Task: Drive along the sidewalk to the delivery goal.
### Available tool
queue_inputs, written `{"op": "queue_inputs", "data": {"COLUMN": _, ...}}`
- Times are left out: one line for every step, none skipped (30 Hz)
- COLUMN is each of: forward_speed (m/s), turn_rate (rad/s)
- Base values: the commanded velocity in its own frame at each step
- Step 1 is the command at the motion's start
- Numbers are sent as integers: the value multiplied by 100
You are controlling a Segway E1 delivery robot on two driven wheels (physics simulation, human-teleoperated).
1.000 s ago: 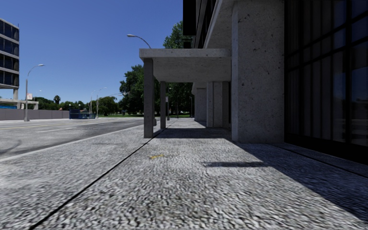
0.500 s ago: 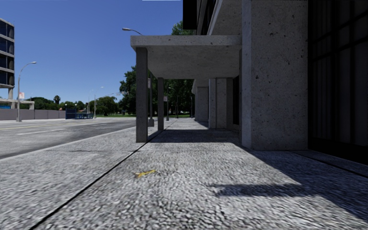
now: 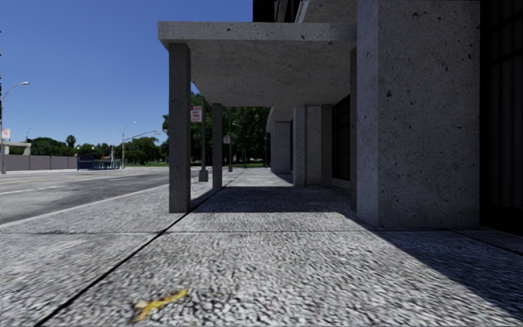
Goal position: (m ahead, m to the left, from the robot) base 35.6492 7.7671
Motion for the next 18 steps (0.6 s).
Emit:
{"op": "queue_inputs", "data": {"forward_speed": 200, "turn_rate": 0}}
{"op": "queue_inputs", "data": {"forward_speed": 200, "turn_rate": 0}}
{"op": "queue_inputs", "data": {"forward_speed": 200, "turn_rate": 0}}
{"op": "queue_inputs", "data": {"forward_speed": 200, "turn_rate": 0}}
{"op": "queue_inputs", "data": {"forward_speed": 200, "turn_rate": 0}}
{"op": "queue_inputs", "data": {"forward_speed": 200, "turn_rate": 0}}
{"op": "queue_inputs", "data": {"forward_speed": 200, "turn_rate": 0}}
{"op": "queue_inputs", "data": {"forward_speed": 200, "turn_rate": 0}}
{"op": "queue_inputs", "data": {"forward_speed": 200, "turn_rate": 0}}
{"op": "queue_inputs", "data": {"forward_speed": 200, "turn_rate": 0}}
{"op": "queue_inputs", "data": {"forward_speed": 200, "turn_rate": 0}}
{"op": "queue_inputs", "data": {"forward_speed": 200, "turn_rate": 0}}
{"op": "queue_inputs", "data": {"forward_speed": 200, "turn_rate": 0}}
{"op": "queue_inputs", "data": {"forward_speed": 200, "turn_rate": 0}}
{"op": "queue_inputs", "data": {"forward_speed": 200, "turn_rate": 0}}
{"op": "queue_inputs", "data": {"forward_speed": 200, "turn_rate": 0}}
{"op": "queue_inputs", "data": {"forward_speed": 200, "turn_rate": 0}}
{"op": "queue_inputs", "data": {"forward_speed": 200, "turn_rate": 0}}
